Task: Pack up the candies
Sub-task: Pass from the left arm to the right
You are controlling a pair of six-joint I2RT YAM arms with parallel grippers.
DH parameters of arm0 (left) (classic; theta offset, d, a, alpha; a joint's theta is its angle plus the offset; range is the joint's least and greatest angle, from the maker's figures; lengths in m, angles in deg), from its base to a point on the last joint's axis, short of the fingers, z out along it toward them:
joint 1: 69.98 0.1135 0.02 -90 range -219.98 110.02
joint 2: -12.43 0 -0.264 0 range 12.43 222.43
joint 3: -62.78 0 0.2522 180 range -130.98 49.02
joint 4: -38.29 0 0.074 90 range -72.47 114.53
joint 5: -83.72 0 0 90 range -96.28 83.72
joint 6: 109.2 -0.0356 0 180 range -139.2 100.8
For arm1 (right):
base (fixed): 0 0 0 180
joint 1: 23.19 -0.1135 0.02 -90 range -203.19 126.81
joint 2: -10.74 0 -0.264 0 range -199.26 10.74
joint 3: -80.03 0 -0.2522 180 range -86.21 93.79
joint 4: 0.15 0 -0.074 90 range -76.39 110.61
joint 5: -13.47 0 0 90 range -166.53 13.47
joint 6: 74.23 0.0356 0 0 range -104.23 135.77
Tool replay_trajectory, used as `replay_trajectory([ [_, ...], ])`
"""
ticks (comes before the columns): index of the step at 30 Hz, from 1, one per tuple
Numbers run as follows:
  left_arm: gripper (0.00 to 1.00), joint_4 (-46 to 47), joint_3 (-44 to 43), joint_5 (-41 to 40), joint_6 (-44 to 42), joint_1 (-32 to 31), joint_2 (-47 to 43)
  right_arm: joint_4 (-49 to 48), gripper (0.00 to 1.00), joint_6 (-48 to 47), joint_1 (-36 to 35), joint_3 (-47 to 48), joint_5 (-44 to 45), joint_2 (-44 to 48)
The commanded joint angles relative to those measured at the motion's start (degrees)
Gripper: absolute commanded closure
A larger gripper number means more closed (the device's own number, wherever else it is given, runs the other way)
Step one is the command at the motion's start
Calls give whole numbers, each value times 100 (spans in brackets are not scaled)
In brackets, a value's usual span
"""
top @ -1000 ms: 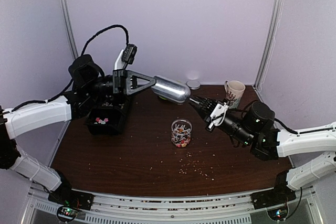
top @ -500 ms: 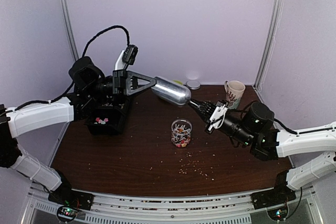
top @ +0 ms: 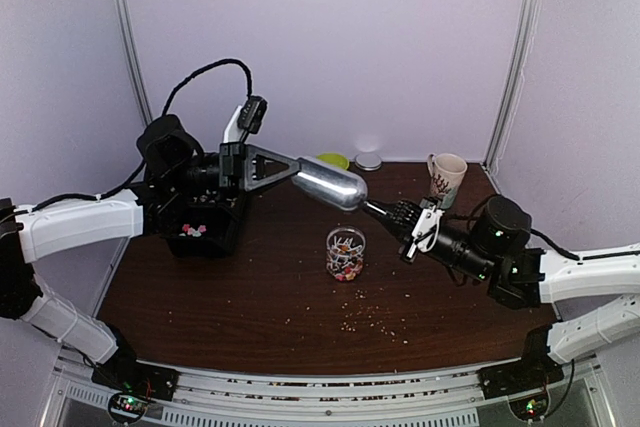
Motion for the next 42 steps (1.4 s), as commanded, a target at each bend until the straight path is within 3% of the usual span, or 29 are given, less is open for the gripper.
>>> replay_trajectory([
  [1, 100, -276, 63, -344, -271, 193, -147, -218, 85, 236, -30, 110, -153, 315],
  [10, 100, -86, 102, -322, -176, 194, -198, -210, 76, 207, -26, 184, -102, 180],
  [13, 100, 10, 92, -273, -115, 191, -199, -282, 64, 132, -32, 168, -24, 94],
  [16, 100, 320, 90, -196, 108, 192, -152, -258, 59, 5, -30, 204, 23, -56],
  [25, 100, 1046, 182, -93, 600, 187, -4, -588, 66, -113, -1, 206, 33, -377],
  [33, 100, 1345, 285, -13, 777, 169, 37, -1221, 66, -104, 65, 68, 67, -500],
  [42, 100, 1098, 242, -22, 663, 164, -12, -718, 67, -199, 166, 122, -162, -203],
])
